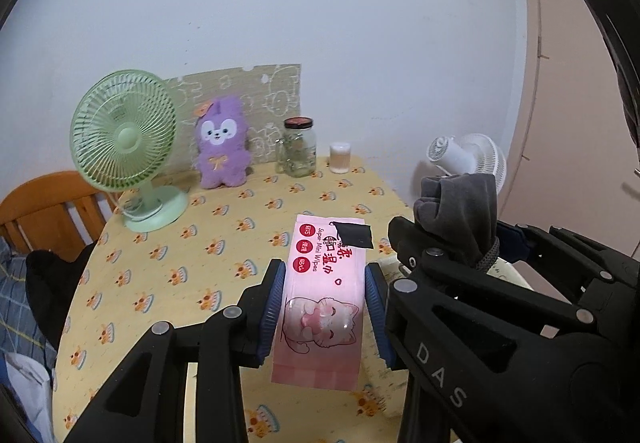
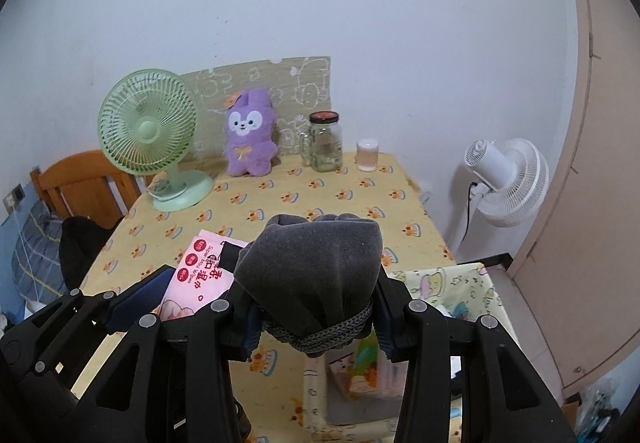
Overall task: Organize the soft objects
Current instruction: 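Carry the pink pack and grey pouch over the gift box with both grippers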
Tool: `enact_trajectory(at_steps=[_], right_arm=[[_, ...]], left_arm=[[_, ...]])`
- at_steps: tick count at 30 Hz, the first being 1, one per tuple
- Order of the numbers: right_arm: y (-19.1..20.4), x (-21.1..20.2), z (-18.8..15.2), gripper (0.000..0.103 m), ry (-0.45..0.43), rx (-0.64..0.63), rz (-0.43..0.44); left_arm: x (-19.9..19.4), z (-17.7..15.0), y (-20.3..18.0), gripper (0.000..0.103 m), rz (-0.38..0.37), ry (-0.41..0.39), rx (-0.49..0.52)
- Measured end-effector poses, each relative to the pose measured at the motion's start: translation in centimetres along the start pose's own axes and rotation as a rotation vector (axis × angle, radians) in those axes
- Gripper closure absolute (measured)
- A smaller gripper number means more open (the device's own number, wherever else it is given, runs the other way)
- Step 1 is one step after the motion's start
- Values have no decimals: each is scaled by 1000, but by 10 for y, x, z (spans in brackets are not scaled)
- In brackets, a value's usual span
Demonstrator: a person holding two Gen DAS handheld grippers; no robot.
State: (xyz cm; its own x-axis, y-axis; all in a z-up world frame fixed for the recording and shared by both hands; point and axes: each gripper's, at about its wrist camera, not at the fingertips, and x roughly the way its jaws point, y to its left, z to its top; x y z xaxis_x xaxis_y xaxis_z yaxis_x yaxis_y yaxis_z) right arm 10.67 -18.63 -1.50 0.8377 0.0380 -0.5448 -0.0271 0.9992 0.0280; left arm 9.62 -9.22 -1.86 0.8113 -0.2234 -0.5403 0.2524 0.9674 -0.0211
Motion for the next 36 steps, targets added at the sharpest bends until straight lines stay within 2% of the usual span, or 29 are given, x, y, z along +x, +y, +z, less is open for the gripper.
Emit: enact_trajectory(at_steps=[19,36], right_arm=[[-70,11,-3,55,14,80,-66],[-118,29,-22,54,56,133,-116]], left_arm=[[31,9,-61,61,-64,26,52],[62,-1,-100,61,-102,83,89]])
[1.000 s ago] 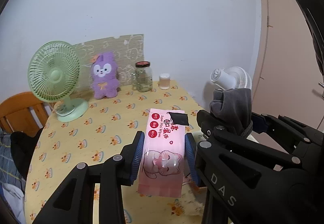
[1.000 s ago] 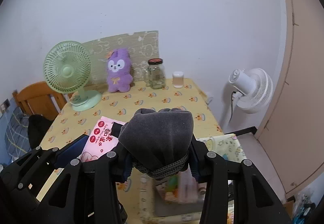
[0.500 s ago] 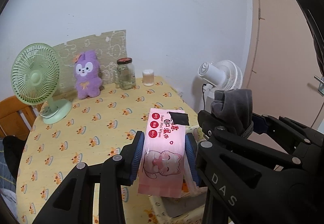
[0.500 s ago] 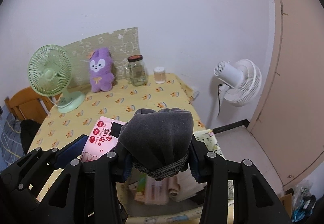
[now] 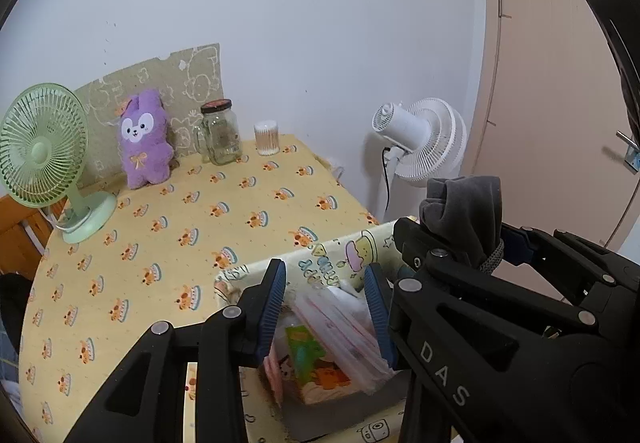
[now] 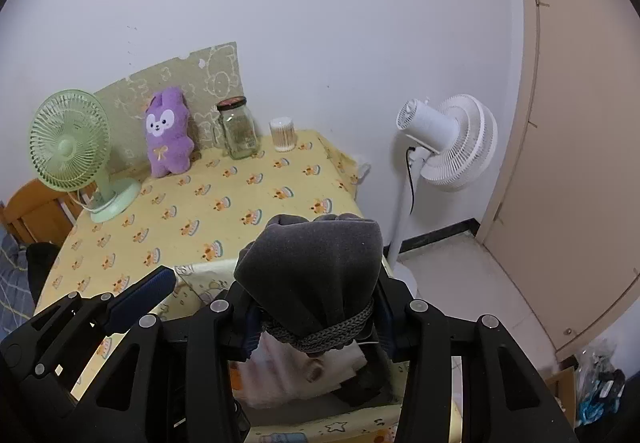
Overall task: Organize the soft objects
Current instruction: 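Carry the pink pack and grey pouch over the gift box with both grippers, then open both grippers to drop the pink pack and pouch into the gift box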
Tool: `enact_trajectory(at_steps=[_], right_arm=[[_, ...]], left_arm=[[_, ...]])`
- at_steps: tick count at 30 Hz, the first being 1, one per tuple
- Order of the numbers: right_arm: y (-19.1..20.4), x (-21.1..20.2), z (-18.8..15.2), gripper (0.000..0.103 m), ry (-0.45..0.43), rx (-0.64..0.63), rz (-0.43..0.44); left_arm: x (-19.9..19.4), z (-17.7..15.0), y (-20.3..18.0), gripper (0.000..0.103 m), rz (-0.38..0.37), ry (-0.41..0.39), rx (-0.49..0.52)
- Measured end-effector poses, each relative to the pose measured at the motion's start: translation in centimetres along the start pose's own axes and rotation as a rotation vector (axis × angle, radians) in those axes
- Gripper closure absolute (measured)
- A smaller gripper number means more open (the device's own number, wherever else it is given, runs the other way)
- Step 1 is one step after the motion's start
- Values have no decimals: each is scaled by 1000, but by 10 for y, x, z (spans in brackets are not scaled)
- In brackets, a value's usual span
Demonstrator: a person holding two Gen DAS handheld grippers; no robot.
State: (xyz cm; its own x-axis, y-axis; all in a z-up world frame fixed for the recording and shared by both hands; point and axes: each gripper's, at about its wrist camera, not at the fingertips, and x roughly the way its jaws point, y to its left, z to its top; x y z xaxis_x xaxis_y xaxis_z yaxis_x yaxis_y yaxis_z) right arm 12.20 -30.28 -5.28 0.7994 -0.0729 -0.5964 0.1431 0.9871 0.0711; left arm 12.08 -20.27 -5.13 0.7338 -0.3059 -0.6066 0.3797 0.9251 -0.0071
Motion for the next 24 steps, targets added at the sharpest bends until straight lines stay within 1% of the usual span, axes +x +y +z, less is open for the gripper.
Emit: enact_trajectory(at_steps=[3,4,5,6,7,12,14,17,19,20,21,22,24], right_arm=[[-2,4,-4,54,15,0,-3],[-3,7,-6,54,22,2,-2],[-3,9,-8,54,27,3,2],[-4,11,-9,54,35,6,5],[-4,13,-11,54,42,9,8],[0,19,-18,53,48,15,35],[4,22,-22,53,48,1,48],[8,27,-27,52,57,-15,64],[10,28,-29,38,52,-19,67],[11,28,-29,21,46,-21,61],[12,28,-30,8,40,-25,43],[13,28,-30,6,41,-28,28],[15,28,-29,6,58,-36,8]], left_arm=[[6,-4,-1,60,-3,20,-1],[8,-6,-1,55,-1,30,3],[9,-6,0,42,3,37,4],[11,-7,0,37,9,47,7],[11,-7,0,34,12,49,8],[16,-13,4,33,25,63,35],[19,-17,6,27,17,78,57],[22,-21,8,26,22,88,62],[23,-22,10,25,29,91,65],[24,-23,11,24,32,96,65],[25,-24,12,24,31,100,61],[26,-24,13,24,24,102,56],[25,-24,15,24,10,106,45]])
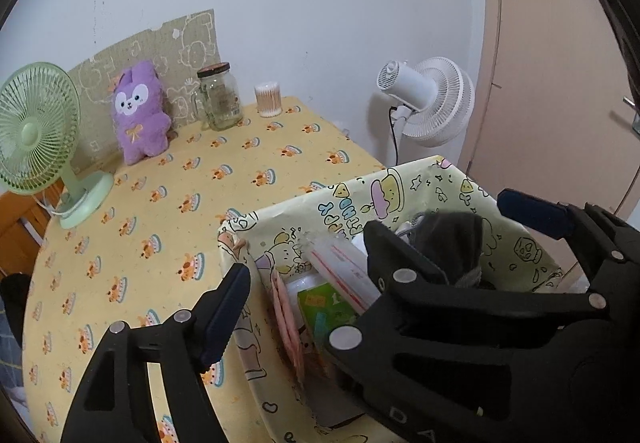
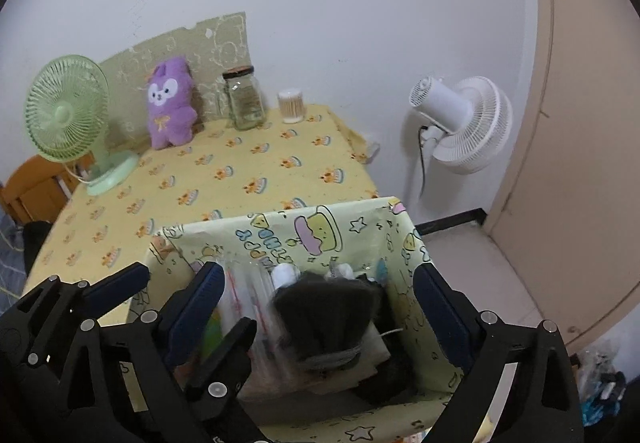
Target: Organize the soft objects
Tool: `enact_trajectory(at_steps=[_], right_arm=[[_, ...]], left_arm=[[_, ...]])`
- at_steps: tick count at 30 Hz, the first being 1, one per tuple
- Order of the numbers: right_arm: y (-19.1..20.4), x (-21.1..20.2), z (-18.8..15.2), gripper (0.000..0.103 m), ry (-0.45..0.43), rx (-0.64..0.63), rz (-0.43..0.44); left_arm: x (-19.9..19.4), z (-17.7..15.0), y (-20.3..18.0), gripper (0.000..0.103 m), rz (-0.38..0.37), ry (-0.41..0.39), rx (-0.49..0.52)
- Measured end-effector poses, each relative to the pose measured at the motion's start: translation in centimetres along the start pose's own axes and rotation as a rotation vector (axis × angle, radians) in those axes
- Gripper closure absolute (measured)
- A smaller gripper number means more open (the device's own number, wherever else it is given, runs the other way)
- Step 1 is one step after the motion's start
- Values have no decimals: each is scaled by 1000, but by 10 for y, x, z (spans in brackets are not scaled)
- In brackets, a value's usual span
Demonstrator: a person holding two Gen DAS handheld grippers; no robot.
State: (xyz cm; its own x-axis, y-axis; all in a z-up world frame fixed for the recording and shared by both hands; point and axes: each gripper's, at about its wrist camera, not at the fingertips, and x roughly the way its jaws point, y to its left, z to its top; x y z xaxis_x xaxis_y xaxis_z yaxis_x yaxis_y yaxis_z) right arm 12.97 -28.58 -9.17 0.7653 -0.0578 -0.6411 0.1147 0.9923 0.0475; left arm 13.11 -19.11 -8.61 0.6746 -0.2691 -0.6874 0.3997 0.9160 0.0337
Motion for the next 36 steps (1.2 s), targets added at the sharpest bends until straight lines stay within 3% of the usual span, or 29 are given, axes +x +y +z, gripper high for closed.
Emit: enact_trajectory(at_steps=[14,36], right_arm=[[10,-15,8,6,21,14,20],[74,-84,18,0,-132,-54,27]], left_arm=[[-28,5,9,24,23,-62,32],[-103,-5,61,9,102,-183,-56]])
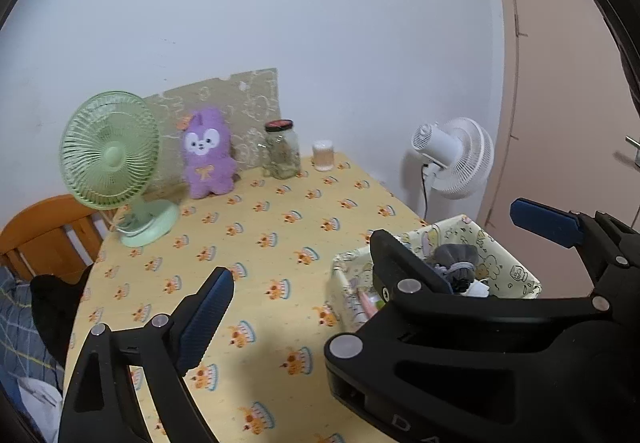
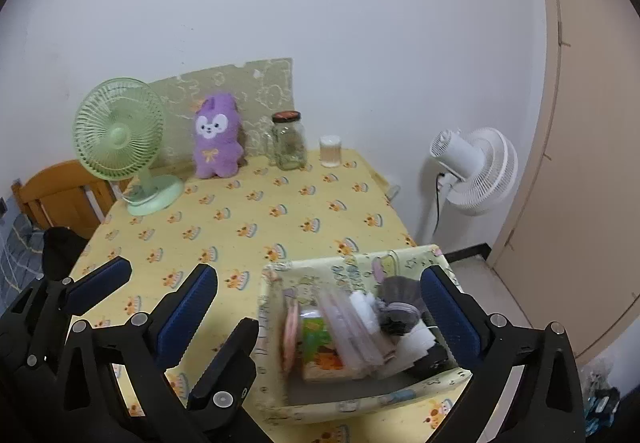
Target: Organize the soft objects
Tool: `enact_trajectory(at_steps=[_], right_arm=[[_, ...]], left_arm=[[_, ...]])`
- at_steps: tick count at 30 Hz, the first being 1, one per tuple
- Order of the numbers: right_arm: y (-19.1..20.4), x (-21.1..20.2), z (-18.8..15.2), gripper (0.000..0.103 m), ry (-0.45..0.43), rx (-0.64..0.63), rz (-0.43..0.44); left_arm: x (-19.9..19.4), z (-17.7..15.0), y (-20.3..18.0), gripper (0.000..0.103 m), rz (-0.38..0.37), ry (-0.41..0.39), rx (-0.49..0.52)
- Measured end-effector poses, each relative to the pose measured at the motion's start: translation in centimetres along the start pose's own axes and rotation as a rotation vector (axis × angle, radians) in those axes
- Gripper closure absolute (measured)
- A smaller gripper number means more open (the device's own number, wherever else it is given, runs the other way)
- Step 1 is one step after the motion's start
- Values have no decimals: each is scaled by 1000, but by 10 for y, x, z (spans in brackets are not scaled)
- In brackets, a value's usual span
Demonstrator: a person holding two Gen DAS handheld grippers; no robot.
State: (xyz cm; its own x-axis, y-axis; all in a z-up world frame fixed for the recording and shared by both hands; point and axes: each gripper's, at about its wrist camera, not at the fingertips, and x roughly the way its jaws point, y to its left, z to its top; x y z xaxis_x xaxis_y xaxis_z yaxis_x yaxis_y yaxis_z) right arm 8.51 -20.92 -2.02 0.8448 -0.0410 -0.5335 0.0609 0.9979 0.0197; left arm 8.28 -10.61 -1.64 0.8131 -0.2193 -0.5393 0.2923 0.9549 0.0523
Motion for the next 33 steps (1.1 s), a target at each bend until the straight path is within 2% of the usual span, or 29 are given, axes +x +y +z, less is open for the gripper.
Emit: enact_trajectory(at_steps=[10,15,19,33], right_arm=[[35,-32,6,0,-65,1,42],[53,-47,5,0,-78,-1,89],[67,-57,3,0,-86,-18,125],[100,-97,-6,0,-143,-60,111]], left_arm=[[-37,-1,32,8,49,-54,-59],[-60,-6,45,6,121,-62,-77],[-74,-12,55,6,147,-75,-97],[-115,-29,79,1,187,-128,-146]])
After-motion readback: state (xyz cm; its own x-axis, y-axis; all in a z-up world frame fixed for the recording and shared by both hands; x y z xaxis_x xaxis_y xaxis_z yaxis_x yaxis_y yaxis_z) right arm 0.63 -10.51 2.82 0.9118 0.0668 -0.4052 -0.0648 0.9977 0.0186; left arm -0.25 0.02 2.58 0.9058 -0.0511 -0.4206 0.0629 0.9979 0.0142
